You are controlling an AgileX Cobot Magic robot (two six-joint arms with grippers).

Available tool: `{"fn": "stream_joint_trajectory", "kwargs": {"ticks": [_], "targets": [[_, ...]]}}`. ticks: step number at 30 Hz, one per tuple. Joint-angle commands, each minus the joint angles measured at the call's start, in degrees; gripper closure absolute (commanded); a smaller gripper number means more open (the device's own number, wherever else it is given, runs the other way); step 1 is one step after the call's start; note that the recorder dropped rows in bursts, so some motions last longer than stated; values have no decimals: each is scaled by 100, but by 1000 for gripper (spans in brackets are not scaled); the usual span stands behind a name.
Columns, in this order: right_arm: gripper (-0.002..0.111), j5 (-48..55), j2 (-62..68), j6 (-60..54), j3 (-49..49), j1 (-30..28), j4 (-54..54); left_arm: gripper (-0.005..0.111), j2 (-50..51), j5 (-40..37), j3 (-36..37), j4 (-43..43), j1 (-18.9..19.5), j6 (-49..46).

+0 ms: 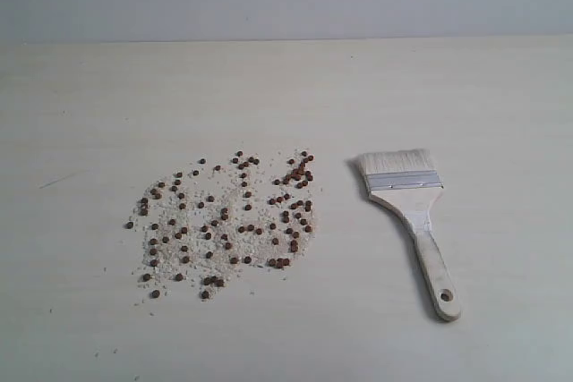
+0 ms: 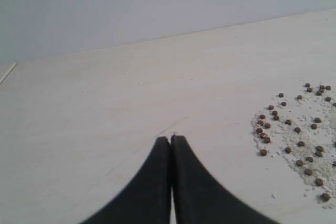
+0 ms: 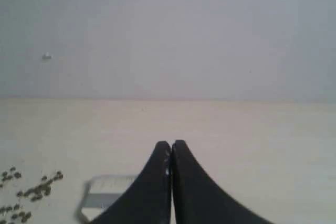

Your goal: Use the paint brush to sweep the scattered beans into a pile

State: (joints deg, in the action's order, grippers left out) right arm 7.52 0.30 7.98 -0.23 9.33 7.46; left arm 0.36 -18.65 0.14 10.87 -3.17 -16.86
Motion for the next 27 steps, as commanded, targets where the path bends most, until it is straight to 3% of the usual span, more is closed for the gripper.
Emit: {"fn": "stream_joint_trajectory", "kwargs": {"ticks": [1, 11, 13, 18, 21, 27], "targets": [[108, -1158, -30, 328, 23, -4, -44, 107, -36, 11, -14, -5, -47, 55], [108, -4340, -30, 1065, 23, -4, -397, 107, -36, 11, -14, -5, -47, 55], [108, -4435, -30, 1344, -28, -4, -900, 107, -36, 11, -14, -5, -47, 55], [108, -3723, 633, -199, -994, -4, -2601, 107, -36, 11, -14, -5, -47, 55], [108, -2927, 1559, -663, -1753, -4, -2768, 107, -36, 11, -14, -5, -47, 55], [108, 190, 3860, -1882, -3820, -4, -2666, 107, -36, 11, -14, -5, -107, 55]]}}
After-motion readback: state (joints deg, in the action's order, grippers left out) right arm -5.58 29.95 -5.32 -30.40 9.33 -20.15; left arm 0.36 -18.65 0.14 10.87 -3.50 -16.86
